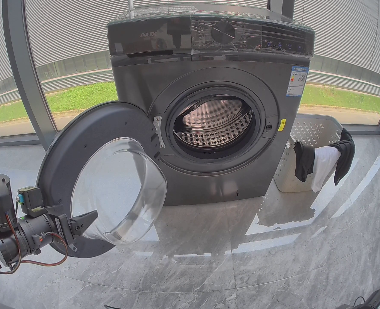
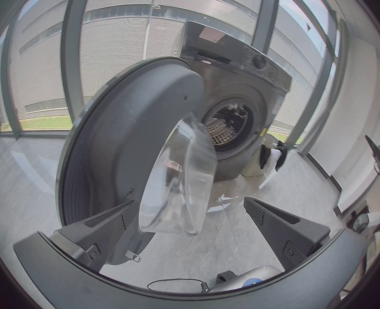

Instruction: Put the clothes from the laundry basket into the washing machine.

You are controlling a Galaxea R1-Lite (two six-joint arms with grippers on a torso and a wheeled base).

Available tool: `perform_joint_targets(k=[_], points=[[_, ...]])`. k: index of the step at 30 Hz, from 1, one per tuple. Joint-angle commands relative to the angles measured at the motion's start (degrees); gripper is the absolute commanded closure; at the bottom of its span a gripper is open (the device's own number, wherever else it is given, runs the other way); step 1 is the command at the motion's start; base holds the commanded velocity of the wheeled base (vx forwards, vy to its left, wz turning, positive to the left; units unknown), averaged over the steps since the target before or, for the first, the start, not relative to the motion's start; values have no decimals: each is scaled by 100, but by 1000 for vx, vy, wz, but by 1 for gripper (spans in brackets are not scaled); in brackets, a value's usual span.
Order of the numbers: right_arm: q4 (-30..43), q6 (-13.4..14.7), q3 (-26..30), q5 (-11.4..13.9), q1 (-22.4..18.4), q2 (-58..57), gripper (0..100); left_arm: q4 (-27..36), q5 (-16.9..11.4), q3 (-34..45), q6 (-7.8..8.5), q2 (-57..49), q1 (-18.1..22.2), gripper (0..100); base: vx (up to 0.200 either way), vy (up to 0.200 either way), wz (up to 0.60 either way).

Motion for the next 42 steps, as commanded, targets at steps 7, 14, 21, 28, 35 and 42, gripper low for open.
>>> perform_joint_targets(k=[7, 14, 21, 28, 35, 42], points=[[-3, -1, 25, 2, 1, 17, 0, -709, -59, -34, 86, -255, -10, 0, 0, 0, 0], [-3, -1, -133, 2, 10, 157, 0, -1632, -85, -394, 104, -563, -90, 0, 0, 0, 0], [-3, 8, -1004, -59, -52, 948, 0, -1623, -129, -236, -63, -536, 499, 0, 0, 0, 0], [-3, -1, -1012, -59, -52, 1159, 0, -1623, -463, -148, -274, -563, 991, 0, 0, -114, 0], [-3, -1, -1012, -42, -43, 1159, 0, -1623, -472, -130, -265, -545, 991, 0, 0, -200, 0], [-3, -1, -977, -42, -34, 1159, 0, -1623, -472, -130, -265, -536, 1000, 0, 0, -200, 0]])
